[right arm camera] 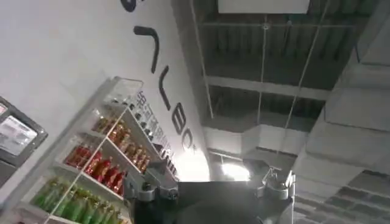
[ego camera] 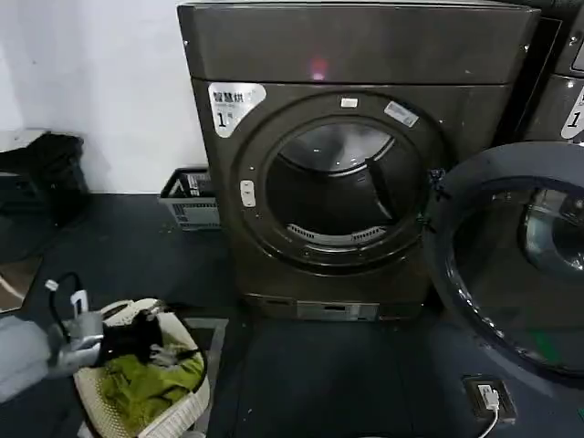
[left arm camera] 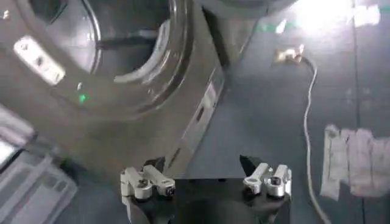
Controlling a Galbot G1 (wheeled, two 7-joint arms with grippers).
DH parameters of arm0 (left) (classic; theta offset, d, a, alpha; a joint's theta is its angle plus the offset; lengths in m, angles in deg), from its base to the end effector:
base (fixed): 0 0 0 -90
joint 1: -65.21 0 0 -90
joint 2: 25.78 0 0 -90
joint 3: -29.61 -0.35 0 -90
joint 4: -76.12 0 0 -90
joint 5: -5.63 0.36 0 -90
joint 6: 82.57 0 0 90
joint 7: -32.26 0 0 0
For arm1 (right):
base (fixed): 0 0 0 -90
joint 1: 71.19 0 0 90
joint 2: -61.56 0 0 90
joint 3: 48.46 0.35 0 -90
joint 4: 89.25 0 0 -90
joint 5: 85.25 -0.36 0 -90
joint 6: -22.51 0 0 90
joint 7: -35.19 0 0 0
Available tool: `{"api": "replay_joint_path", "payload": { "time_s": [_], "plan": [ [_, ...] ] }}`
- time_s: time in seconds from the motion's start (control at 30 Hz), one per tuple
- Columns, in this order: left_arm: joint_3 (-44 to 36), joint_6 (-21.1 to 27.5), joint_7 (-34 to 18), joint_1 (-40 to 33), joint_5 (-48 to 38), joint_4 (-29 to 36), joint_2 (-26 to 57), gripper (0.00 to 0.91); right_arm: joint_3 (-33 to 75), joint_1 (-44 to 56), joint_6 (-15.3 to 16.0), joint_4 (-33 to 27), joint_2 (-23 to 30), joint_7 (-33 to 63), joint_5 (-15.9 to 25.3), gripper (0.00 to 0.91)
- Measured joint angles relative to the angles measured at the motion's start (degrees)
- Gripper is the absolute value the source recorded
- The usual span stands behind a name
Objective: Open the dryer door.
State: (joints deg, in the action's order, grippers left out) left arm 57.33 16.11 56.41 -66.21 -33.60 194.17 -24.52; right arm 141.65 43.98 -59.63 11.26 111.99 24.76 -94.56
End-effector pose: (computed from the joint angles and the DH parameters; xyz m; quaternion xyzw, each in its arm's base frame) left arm 0.2942 0.1869 -0.1101 -0.4314 -0.8001 -0.3611 0.2081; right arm -0.0550 -0.4497 0.0290 0.5634 0.7334 -0.3483 0.1529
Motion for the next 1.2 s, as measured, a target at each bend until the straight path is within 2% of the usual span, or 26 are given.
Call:
{"api": "replay_joint_path", "payload": {
  "time_s": [0.17,0.53,1.0,1.2],
  "plan": [
    [0.77,0.25,2.09,0.62,5.69,-2.18,2.31,0.907,0.26,-0.16,-0.14,-0.23,-0.66,-0.15,0.72,0.907],
    [5.46,0.26,7.79,7.84,10.39,-3.49,7.19,0.907,0.86,0.69,-0.64,-0.79,-0.76,-0.72,0.60,0.907],
    [12.54,-0.13,11.48,17.30,17.06,-6.79,10.53,0.907,0.30,0.71,-0.25,0.67,-0.41,-0.95,-1.17,0.907],
    [15.20,-0.39,11.93,19.80,16.64,-8.51,10.50,0.907,0.44,1.11,-0.02,1.60,0.11,-0.99,-1.89,0.907]
  ]
}}
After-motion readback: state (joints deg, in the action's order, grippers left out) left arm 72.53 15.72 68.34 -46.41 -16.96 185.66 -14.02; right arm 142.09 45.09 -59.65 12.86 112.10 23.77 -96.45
